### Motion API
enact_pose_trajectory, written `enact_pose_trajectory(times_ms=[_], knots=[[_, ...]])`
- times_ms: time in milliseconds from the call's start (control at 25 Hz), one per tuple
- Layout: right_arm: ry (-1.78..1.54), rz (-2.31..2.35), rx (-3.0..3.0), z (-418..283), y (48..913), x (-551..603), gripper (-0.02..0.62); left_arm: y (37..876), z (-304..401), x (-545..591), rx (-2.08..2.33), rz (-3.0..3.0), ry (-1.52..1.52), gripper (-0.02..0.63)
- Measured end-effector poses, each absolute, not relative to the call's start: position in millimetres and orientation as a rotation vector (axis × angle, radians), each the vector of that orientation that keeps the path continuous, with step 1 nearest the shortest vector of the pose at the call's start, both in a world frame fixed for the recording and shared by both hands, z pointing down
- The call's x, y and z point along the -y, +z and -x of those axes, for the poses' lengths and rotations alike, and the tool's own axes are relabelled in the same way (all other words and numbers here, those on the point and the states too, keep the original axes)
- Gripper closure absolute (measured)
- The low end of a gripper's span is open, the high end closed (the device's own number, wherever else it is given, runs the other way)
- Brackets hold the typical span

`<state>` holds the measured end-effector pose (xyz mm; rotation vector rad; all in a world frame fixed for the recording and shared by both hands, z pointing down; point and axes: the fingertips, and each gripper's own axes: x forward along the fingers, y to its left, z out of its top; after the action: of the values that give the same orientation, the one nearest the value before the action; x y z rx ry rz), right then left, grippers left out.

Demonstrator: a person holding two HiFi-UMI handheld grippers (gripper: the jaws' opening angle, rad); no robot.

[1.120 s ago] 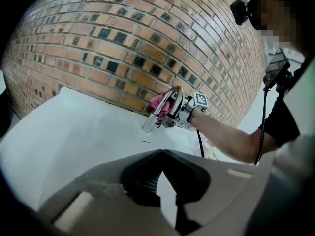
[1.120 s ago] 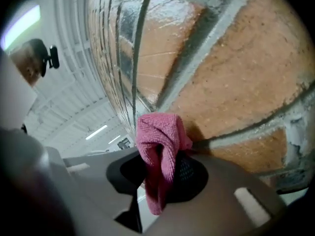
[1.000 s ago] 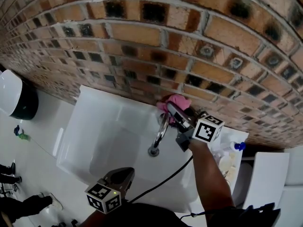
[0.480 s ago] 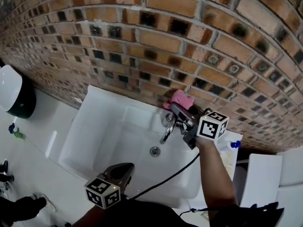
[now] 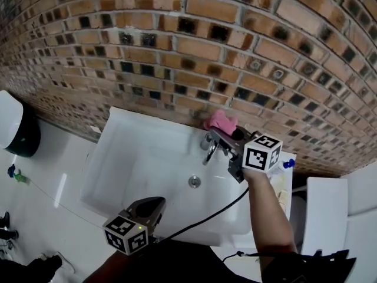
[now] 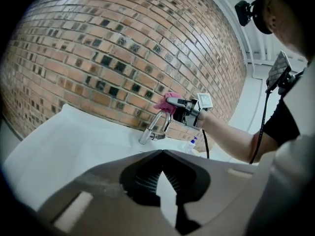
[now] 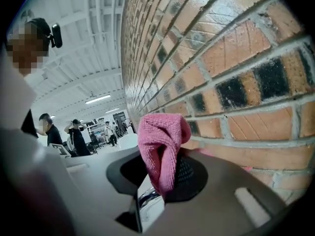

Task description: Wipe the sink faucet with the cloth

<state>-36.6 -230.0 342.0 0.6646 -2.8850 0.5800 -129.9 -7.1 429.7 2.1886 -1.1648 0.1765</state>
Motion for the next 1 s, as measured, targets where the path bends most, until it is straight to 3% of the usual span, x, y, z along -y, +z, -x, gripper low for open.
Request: enact_pose_trajectory(times_ms=[1000], knots=[[0.760, -0.873, 2.892, 45.2, 370.9, 152.3, 0.516, 420.8, 139.6, -34.1, 1.067, -2.278, 0.177, 0.600]])
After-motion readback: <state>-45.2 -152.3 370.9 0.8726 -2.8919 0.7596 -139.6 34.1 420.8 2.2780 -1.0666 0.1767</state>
